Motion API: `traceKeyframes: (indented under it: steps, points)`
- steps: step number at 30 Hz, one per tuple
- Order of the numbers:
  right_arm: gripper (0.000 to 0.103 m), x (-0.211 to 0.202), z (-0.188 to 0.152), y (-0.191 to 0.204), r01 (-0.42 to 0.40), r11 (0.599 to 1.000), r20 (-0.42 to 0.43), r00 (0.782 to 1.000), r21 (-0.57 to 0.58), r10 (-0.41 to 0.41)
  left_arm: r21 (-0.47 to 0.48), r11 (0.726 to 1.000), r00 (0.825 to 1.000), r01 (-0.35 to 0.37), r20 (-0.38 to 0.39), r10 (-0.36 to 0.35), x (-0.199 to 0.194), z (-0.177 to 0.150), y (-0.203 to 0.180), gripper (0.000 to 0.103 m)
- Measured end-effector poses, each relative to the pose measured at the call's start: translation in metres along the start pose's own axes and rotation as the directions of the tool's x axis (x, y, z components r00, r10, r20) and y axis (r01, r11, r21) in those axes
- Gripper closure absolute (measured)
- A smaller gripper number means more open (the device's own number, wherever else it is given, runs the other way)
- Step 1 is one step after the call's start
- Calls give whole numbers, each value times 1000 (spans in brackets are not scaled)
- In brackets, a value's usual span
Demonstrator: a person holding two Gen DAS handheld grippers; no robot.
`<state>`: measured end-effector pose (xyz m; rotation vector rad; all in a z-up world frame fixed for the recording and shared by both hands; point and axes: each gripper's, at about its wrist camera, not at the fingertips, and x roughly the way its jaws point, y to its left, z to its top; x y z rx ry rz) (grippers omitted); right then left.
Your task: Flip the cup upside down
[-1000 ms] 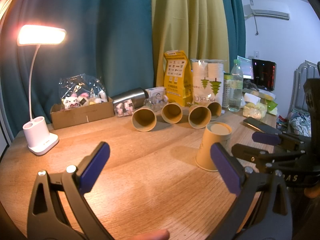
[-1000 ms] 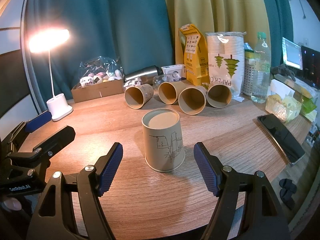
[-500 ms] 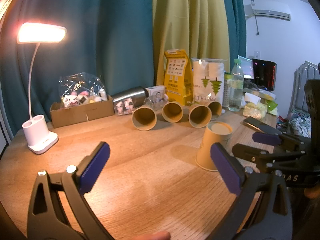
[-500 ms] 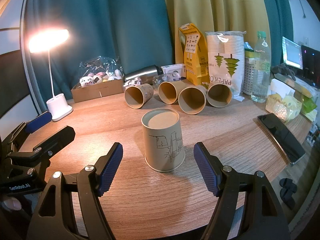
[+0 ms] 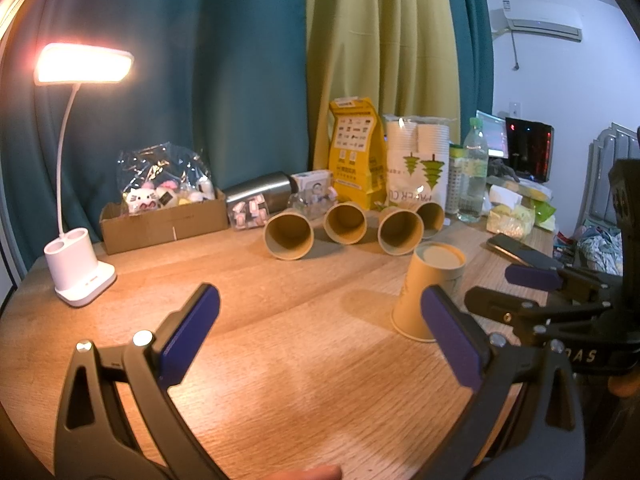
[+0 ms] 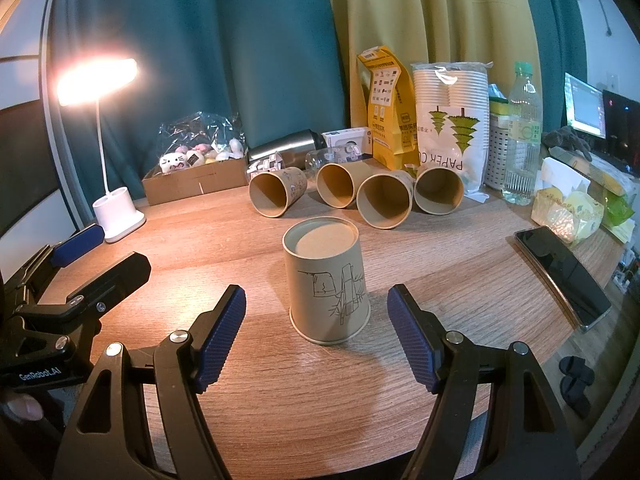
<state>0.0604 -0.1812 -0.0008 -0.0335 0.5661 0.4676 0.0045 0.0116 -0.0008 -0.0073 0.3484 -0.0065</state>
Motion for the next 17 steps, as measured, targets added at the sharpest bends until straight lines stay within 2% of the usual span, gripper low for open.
traceKeyframes:
  steps: [17]
  points:
    - [27,0,0,0,-1,1000,0,1000,1,1,1,1000,1000,-3,2,3,3,-4,1,1]
